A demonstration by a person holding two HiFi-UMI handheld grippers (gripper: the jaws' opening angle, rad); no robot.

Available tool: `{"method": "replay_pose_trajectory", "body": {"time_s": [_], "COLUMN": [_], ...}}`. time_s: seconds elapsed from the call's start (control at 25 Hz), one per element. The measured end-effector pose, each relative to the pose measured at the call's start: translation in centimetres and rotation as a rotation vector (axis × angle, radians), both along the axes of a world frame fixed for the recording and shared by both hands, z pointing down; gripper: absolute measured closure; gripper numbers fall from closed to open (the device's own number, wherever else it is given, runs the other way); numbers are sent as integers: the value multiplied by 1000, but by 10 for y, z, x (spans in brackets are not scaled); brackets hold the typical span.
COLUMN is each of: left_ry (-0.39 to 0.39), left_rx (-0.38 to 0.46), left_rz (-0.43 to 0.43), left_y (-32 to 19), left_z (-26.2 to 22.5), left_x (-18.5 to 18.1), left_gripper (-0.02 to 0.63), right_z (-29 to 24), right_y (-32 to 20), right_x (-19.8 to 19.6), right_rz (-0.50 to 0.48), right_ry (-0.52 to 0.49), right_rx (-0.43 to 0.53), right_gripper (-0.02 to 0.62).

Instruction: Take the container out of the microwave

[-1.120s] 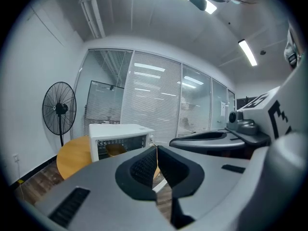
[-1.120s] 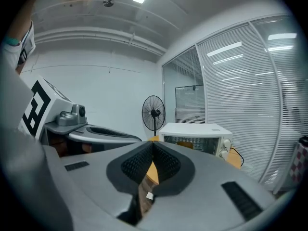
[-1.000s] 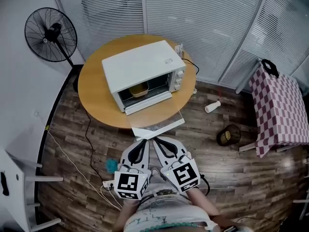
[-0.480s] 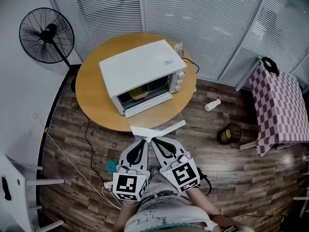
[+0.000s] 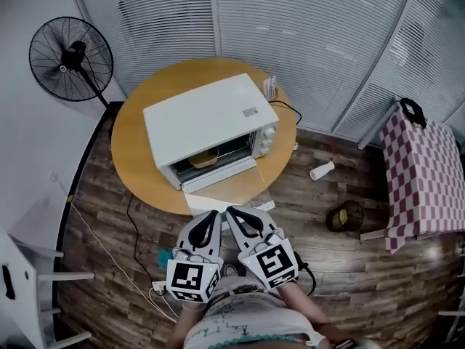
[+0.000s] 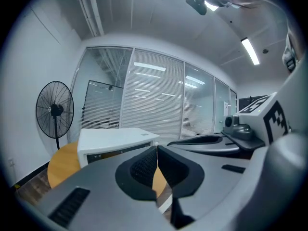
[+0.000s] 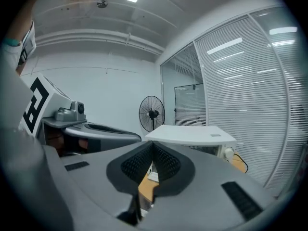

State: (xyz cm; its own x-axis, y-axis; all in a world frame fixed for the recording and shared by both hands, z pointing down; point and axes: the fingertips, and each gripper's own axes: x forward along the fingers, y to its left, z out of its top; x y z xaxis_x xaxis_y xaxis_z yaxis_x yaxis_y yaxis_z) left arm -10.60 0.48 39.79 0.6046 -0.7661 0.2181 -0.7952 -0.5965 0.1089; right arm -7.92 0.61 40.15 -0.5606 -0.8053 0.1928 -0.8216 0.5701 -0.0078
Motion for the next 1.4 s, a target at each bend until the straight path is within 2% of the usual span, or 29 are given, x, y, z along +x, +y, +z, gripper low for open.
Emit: {"method": "replay_pose_trajectory", "body": {"time_s": [0.28,0.44,1.04,1.4], "left_ry": [14,10,-10,5], "left_rx": [15,16,1,0], "left_rz": [-45,-72,-221,-283], "left_y": [-43,-63,-120,-138], "left_z": [-7,-8,-3,0], "left_x": [28,37,47,59], "left_gripper": [589,589,589,589], "right_z": [-12,-12,-7,-1], "right_y": [-48,-69,-128,-149], "right_x": [24,30,46,62], "right_rz": [-62,-94,-233,-286], "right_ry": [3,-3,-10,-9], "right_rx": [33,18,17,1], "right_gripper": [600,601,600,601]}}
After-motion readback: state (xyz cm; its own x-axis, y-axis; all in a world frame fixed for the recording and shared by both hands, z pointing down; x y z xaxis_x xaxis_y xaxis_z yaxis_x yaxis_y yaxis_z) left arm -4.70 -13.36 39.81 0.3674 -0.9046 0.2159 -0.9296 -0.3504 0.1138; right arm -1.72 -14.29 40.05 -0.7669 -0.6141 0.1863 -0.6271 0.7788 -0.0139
